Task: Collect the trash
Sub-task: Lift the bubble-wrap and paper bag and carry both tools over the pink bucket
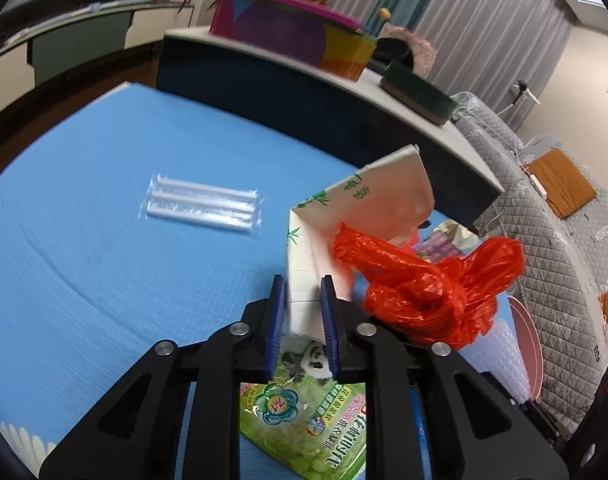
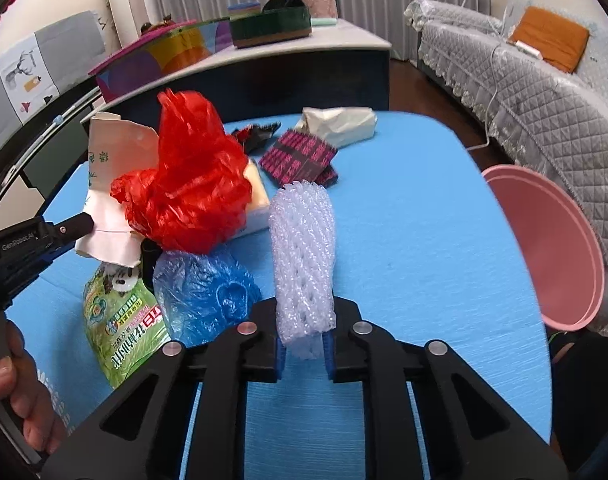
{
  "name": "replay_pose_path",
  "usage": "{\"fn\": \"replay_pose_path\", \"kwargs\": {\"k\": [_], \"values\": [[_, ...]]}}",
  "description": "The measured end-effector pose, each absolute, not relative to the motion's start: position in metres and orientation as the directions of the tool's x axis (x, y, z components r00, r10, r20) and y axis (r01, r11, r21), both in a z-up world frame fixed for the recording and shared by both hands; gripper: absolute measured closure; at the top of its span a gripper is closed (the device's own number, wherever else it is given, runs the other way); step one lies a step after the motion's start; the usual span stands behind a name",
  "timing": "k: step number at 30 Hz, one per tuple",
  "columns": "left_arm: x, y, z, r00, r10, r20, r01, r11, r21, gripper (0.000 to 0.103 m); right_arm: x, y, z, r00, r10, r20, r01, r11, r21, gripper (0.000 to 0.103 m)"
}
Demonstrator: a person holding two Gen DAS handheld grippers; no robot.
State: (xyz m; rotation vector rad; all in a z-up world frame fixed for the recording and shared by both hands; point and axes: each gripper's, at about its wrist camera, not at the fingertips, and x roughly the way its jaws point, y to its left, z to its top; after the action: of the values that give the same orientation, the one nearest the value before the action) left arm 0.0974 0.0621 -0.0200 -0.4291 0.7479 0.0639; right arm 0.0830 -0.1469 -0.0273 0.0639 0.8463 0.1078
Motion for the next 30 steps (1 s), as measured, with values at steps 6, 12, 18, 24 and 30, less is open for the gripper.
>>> {"fn": "replay_pose_path", "kwargs": {"k": [6, 12, 18, 24, 30], "values": [[0.089, 0.058, -0.003, 0.770, -0.060, -0.636, -0.173, 0.939, -0.298, 0.093, 0.075, -0.152, -0.014, 0.696, 0.105, -0.711, -0.065, 0.994, 0.083, 0.091], [0.078, 0.056, 0.012, 0.796, -0.023, -0.604, -0.159, 0.956, -0.247, 0.094, 0.062, -0.156, 0.001, 0.735, 0.095, -0.672, -0.069, 0.995, 0.066, 0.091], [0.066, 0.056, 0.028, 0.818, -0.011, -0.575, -0.144, 0.964, -0.223, 0.094, 0.047, -0.161, 0.019, 0.775, 0.087, -0.626, -0.071, 0.996, 0.051, 0.091], [0.058, 0.053, 0.031, 0.816, -0.016, -0.578, -0.129, 0.970, -0.208, 0.095, 0.035, -0.167, 0.030, 0.797, 0.081, -0.598, -0.068, 0.997, 0.045, 0.091], [0.058, 0.048, 0.009, 0.772, -0.046, -0.634, -0.113, 0.972, -0.208, 0.094, 0.031, -0.168, 0.028, 0.792, 0.092, -0.604, -0.069, 0.996, 0.061, 0.091]]}}
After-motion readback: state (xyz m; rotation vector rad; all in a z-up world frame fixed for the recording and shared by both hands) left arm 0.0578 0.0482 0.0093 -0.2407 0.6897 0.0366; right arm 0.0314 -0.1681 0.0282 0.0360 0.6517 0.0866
